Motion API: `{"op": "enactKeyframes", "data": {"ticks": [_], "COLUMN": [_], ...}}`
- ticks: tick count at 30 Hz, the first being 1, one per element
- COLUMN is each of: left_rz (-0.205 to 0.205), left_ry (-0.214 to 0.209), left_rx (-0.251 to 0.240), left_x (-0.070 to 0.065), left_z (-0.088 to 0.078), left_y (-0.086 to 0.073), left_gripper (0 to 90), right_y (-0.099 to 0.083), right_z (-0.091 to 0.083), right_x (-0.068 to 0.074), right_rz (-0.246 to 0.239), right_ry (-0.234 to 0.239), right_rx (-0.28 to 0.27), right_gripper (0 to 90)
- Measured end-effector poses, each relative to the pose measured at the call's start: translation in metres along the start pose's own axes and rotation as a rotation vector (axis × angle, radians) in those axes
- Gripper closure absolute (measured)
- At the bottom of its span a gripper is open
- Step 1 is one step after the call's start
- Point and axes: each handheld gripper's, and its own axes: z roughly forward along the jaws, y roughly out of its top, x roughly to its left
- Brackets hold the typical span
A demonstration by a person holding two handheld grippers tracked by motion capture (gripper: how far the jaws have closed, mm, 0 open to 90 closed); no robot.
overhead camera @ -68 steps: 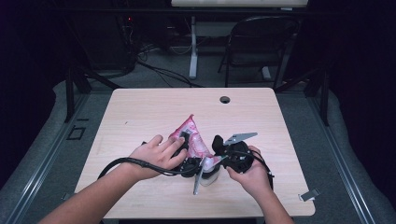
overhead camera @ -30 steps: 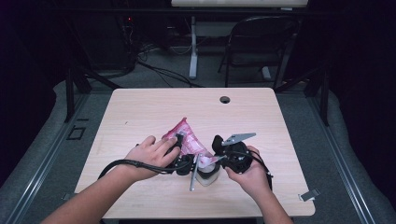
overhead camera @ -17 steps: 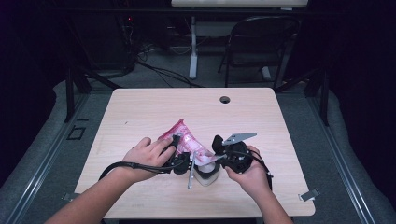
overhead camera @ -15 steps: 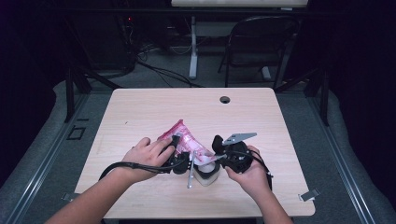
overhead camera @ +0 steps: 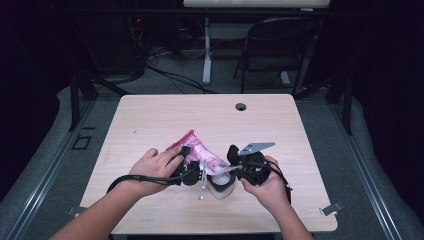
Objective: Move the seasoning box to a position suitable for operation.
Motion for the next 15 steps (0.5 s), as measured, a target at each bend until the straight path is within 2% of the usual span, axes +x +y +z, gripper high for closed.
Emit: {"op": "enactKeyframes", "data": {"ticks": [13,15], "left_rz": [-0.063,-0.096], "left_ry": [-0.034,-0.037], "left_rx": [-0.015,-0.031], "left_x": [-0.0040,-0.0066], "left_z": [0.0019,0.0033], "left_y": [-0.0067,-0.0080], "left_gripper": [87.0,87.0], "right_y": [0.0015,0.0018], "right_z": [0.0007,0.0010], "right_x": [0.0013,0.0018], "right_rz": [-0.012,-0.011], "right_ry": [0.004,0.002], "right_rx": [-0.005,-0.007], "right_gripper": [90.0,90.0]}}
